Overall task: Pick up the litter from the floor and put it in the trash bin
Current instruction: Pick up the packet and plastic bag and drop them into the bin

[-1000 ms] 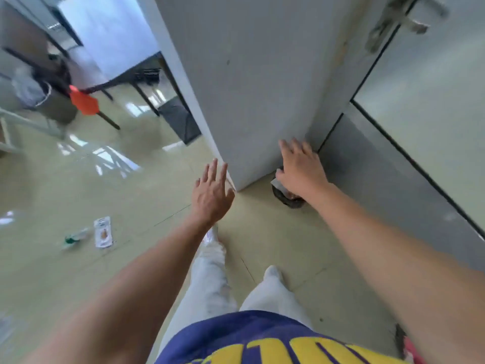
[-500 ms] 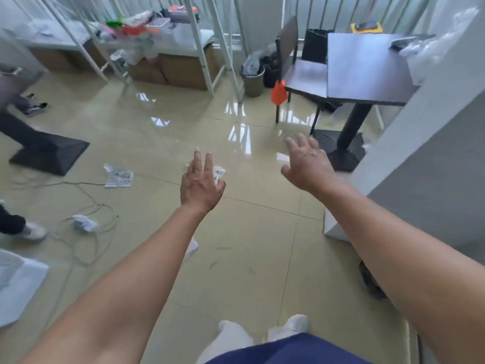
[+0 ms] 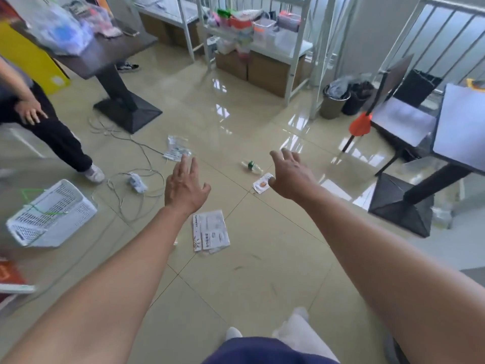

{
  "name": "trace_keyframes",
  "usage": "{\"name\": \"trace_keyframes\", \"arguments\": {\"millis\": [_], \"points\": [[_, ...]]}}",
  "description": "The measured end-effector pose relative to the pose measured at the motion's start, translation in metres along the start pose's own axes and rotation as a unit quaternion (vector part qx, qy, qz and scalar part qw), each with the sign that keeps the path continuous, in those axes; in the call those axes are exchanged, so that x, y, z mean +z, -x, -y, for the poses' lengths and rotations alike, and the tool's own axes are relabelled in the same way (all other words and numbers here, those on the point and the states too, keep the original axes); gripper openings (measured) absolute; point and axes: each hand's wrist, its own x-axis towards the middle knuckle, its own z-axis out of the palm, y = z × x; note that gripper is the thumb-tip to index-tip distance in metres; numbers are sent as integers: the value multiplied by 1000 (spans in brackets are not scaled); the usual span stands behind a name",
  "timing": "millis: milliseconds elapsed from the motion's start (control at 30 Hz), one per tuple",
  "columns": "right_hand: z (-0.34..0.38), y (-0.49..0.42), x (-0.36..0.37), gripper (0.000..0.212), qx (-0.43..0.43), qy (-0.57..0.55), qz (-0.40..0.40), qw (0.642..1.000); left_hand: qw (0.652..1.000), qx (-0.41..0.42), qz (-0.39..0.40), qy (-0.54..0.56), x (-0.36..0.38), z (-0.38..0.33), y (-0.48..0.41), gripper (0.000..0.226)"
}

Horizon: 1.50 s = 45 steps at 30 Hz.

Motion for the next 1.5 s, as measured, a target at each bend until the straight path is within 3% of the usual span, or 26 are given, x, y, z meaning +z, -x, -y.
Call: {"name": "trace_keyframes", "arguments": {"millis": [233, 633, 933, 1167, 1367, 1500], "points": [[-44, -98, -4, 64, 3, 8, 17, 1000, 999, 18, 29, 27, 20, -49, -101, 87], [-140, -365, -57, 76, -49, -10, 55, 997, 995, -49, 88, 13, 49, -136, -318, 87], [-59, -609, -59, 76, -182, 23, 61, 981, 983, -163, 47, 67, 57, -78, -510, 90], [8, -795, -54, 77, -234, 70, 131, 961, 959, -235, 66, 142, 63, -41, -665, 90], [43, -954, -71, 79, -274, 66, 139, 949, 941, -302, 72, 137, 57, -14, -781, 86], [78, -1064, -70, 79, -344, 75, 157, 923, 913, -373, 80, 147, 68, -13, -852, 85]]}}
